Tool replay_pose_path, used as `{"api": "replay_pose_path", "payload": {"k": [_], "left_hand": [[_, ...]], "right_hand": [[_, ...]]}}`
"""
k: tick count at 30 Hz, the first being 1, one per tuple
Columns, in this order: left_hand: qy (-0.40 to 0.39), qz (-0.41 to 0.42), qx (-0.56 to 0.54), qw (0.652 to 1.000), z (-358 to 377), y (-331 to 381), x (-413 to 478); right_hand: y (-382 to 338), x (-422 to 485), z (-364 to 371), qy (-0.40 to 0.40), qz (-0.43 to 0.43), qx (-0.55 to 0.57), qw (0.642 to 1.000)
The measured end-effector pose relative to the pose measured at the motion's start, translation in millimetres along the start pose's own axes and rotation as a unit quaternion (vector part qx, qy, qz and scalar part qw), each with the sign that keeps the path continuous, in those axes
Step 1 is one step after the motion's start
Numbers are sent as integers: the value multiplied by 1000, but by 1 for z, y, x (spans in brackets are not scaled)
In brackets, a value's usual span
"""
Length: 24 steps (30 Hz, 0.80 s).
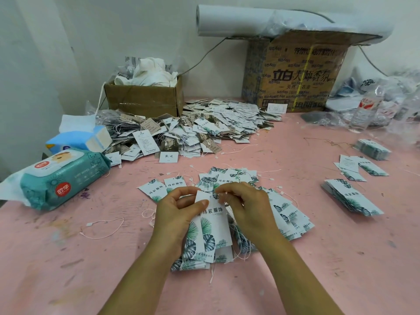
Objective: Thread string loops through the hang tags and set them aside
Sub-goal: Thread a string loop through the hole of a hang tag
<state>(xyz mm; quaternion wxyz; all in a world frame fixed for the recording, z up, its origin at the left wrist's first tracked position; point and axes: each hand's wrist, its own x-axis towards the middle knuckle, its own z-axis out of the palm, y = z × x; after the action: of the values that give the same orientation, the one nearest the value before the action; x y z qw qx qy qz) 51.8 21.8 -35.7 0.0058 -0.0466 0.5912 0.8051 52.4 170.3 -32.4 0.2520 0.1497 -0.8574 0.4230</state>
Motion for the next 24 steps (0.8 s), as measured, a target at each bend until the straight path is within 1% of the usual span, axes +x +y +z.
{"api": "replay_pose_path", "payload": {"k": [3,6,13,18,24], "left_hand": [[2,2,5,1000,0,0,0],[1,-1,11,1000,1,0,0],[-12,19,55,998,1,0,-2],[-14,19,61,998,1,-1,-1],[-15,18,69,997,0,-2,0]], "right_hand": [[-2,-1,-1,8,8,22,1000],[-3,-1,-1,8,-7,27,1000],[-8,0,-2,-14,-50,-52,997],[-6,2,-4,-39,-36,-67,996],[-3,1,-2,-60,-33,-118,991]]}}
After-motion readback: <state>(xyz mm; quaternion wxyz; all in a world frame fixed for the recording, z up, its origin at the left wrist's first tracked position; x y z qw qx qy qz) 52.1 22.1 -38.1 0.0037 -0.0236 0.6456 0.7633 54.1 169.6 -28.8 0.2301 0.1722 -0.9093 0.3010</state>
